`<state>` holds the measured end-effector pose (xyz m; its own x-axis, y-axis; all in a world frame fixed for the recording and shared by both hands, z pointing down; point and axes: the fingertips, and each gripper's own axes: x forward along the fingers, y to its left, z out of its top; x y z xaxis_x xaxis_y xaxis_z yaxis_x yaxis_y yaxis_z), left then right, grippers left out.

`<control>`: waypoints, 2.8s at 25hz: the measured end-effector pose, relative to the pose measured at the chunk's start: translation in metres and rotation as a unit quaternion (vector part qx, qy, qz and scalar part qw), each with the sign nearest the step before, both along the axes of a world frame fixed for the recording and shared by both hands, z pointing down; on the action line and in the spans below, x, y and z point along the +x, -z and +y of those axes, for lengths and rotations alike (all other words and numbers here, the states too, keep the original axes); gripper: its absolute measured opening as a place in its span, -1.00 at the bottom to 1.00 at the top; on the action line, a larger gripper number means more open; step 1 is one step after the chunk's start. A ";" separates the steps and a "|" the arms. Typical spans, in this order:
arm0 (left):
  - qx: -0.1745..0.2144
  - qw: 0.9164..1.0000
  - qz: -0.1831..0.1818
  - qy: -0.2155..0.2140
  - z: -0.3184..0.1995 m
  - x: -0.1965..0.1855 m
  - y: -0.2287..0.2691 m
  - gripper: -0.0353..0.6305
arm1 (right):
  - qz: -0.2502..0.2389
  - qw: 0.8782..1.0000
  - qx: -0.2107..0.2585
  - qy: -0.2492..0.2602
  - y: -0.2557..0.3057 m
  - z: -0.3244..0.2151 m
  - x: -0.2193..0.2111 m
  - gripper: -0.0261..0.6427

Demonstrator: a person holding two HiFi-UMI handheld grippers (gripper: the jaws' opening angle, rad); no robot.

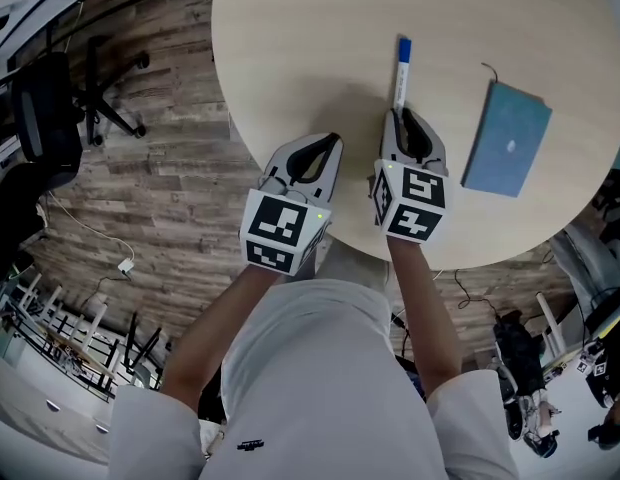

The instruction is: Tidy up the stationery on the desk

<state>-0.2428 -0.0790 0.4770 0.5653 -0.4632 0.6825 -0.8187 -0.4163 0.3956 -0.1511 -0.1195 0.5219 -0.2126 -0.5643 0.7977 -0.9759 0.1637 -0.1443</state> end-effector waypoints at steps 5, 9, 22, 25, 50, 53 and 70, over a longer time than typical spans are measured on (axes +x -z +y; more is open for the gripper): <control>0.005 1.000 0.001 -0.004 0.004 0.014 0.005 -0.83 | -0.033 0.999 0.011 0.002 0.011 0.004 0.007 -0.65; 0.009 1.000 0.002 -0.012 0.012 0.031 0.011 -0.83 | -0.047 0.999 0.028 -0.002 0.028 0.009 0.018 -0.65; 0.016 0.999 0.006 -0.038 0.045 0.099 0.024 -0.83 | -0.029 0.998 0.041 -0.034 0.050 0.054 0.098 -0.65; 0.016 0.999 0.006 -0.046 0.054 0.121 0.027 -0.83 | -0.024 0.998 0.038 -0.042 0.050 0.064 0.125 -0.65; -0.002 0.999 -0.002 -0.052 0.057 0.162 -0.003 -0.83 | 0.014 0.999 0.000 -0.045 0.004 0.070 0.169 -0.52; 0.000 0.999 -0.004 -0.053 0.059 0.162 -0.002 -0.83 | 0.019 0.999 0.002 -0.047 0.005 0.070 0.171 -0.52; 0.007 0.999 -0.006 -0.051 0.064 0.153 0.003 -0.83 | 0.030 0.995 0.007 -0.097 0.008 0.073 0.189 -0.61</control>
